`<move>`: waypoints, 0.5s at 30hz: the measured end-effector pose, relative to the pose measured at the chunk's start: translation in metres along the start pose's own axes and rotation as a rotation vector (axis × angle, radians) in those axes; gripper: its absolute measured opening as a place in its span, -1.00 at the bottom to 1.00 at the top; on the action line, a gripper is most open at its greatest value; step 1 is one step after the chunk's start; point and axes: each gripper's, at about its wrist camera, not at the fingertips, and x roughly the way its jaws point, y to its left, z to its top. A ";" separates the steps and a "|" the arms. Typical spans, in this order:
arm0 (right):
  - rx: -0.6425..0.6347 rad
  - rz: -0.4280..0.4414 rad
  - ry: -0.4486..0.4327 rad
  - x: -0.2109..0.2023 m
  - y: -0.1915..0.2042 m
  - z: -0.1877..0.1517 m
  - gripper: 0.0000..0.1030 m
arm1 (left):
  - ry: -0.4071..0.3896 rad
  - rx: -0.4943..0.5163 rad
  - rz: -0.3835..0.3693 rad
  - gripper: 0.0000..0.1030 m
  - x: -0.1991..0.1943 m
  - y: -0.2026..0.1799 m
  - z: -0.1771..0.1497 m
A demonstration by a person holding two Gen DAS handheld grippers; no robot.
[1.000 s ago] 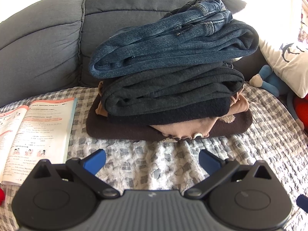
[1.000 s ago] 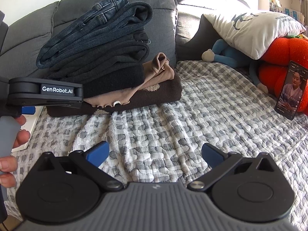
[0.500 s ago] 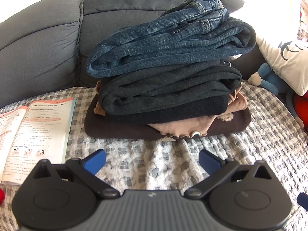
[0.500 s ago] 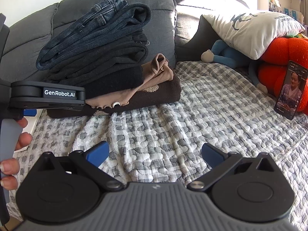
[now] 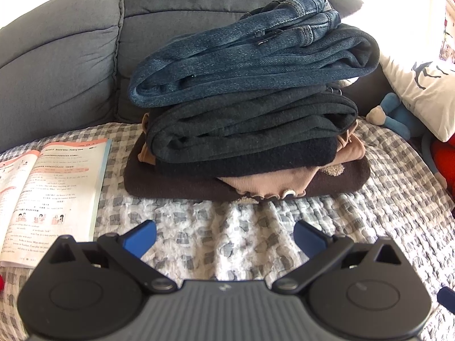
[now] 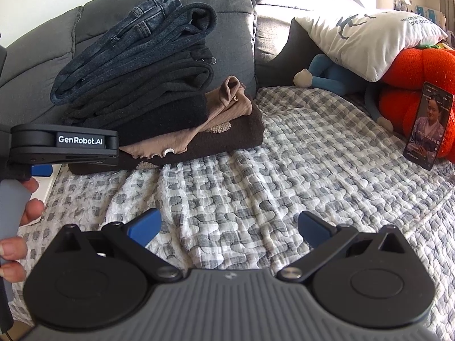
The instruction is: Fold clothes
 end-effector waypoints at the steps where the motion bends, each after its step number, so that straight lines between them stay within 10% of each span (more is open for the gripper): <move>1: 0.007 0.003 -0.002 -0.001 -0.001 0.000 1.00 | 0.002 0.000 -0.001 0.99 0.000 0.000 -0.001; 15: 0.185 0.069 -0.064 -0.047 -0.016 0.015 1.00 | -0.006 0.007 -0.069 0.99 -0.031 0.003 0.001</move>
